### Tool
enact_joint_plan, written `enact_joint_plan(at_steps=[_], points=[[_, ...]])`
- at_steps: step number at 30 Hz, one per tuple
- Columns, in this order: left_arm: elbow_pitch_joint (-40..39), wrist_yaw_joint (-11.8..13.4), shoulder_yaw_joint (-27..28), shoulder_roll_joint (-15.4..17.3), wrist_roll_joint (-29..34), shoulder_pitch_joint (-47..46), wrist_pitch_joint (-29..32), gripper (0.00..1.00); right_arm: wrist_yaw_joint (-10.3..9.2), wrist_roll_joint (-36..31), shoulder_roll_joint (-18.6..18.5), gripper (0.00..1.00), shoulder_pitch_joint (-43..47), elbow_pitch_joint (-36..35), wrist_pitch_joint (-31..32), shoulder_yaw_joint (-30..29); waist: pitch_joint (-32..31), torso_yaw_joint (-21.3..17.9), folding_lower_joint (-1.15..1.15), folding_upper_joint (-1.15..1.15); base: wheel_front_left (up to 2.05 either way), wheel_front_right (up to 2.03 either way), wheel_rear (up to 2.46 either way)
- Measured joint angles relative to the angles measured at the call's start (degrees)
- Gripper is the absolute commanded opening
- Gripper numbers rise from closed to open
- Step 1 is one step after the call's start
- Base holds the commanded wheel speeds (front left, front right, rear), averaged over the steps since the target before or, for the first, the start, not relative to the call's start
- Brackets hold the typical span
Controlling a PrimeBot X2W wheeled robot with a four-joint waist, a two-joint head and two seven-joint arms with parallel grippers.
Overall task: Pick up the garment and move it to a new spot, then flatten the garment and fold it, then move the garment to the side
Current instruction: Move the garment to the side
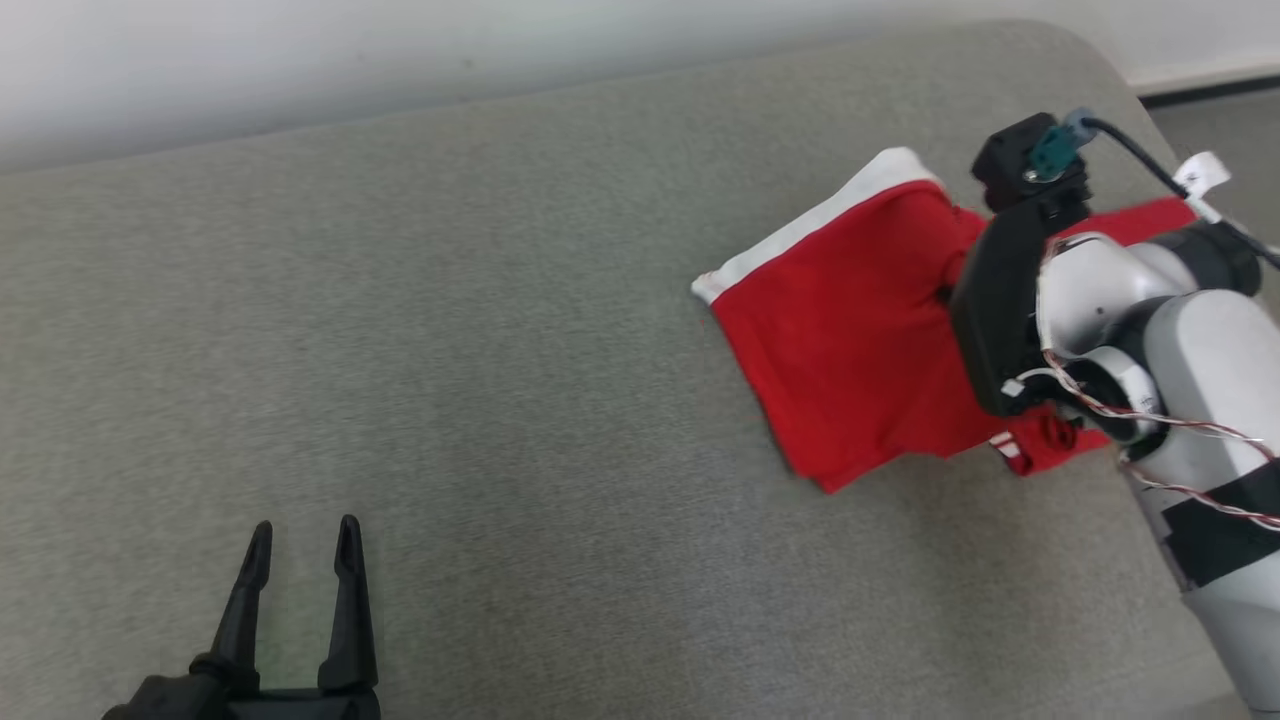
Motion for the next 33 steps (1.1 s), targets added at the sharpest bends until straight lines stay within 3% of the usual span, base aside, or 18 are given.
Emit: enact_joint_plan(at_steps=[9,19,31,32,33], points=[[-1.16,-0.01,-0.64,0.37,1.25,-1.81,0.00,1.00,0.00,-3.13,-4.63,0.00,-0.31,-0.37,-3.56,-3.08,4.41,-3.75,0.00,0.00,0.00,0.00,0.00],[-2.86,-0.09,-2.89,1.94,1.78,-4.07,-0.01,1.00,0.07,-9.92,-9.14,0.00,-0.80,8.38,-12.18,-10.16,8.58,-3.42,0.00,0.00,0.00,0.00,0.00],[-3.13,-0.09,-4.53,3.34,1.33,-5.44,-0.01,1.00,0.08,-16.74,-16.75,0.00,-0.43,15.43,-23.60,-5.13,10.99,0.41,0.00,0.00,0.00,0.00,0.00],[-3.13,-0.09,-4.55,3.35,1.33,-5.59,0.00,1.00,0.08,-17.56,-16.91,0.07,-0.65,15.81,-25.22,-5.78,11.05,0.65,0.01,0.00,0.00,0.00,0.00],[-3.09,-0.09,-4.64,3.33,1.33,-5.73,-0.01,1.00,0.07,-18.08,-16.97,0.84,-0.94,16.21,-26.39,-6.28,11.04,0.87,0.01,0.00,0.00,0.00,0.00]])
